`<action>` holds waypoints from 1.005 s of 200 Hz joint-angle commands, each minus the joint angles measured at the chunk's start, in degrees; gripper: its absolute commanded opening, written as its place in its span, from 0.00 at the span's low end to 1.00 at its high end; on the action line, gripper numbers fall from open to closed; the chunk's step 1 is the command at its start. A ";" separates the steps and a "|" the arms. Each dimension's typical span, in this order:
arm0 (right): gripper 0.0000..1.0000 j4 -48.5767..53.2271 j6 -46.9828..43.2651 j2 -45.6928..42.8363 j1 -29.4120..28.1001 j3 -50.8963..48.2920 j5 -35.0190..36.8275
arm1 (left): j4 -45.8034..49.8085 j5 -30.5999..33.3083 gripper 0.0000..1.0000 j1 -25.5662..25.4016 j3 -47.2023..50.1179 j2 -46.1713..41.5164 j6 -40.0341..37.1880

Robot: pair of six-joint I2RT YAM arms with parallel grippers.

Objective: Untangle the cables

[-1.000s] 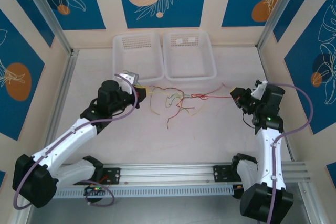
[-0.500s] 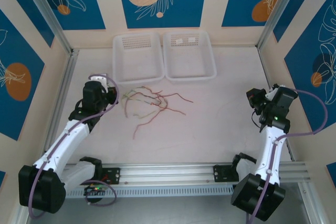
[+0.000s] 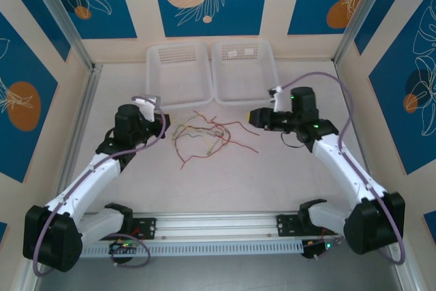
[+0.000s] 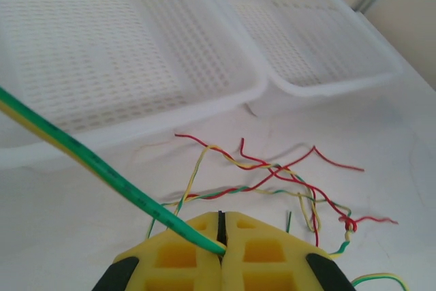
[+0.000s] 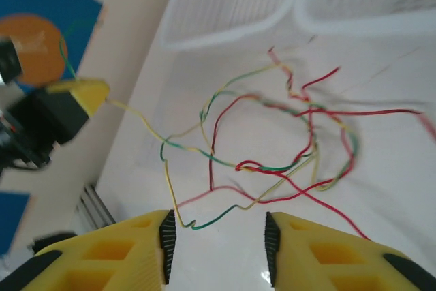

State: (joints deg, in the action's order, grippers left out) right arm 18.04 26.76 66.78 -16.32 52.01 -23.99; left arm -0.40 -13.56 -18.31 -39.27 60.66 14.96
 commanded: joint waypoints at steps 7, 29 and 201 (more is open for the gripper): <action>0.47 1.54 -8.11 4.79 -8.13 1.44 5.77 | -2.56 -2.37 0.00 -2.74 -2.81 0.93 -1.73; 0.47 3.68 -11.85 11.37 -12.82 4.03 13.29 | -2.85 -1.44 0.00 -4.06 -3.44 1.57 -1.94; 0.55 -4.55 -10.62 16.17 -15.46 -9.11 4.91 | -3.25 0.04 0.00 -4.89 -4.33 4.90 -1.07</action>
State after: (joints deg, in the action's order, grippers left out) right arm 15.77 15.94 81.73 -30.44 45.15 -16.12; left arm -1.69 -13.89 -22.50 -41.17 65.56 13.96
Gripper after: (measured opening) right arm 0.570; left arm 0.046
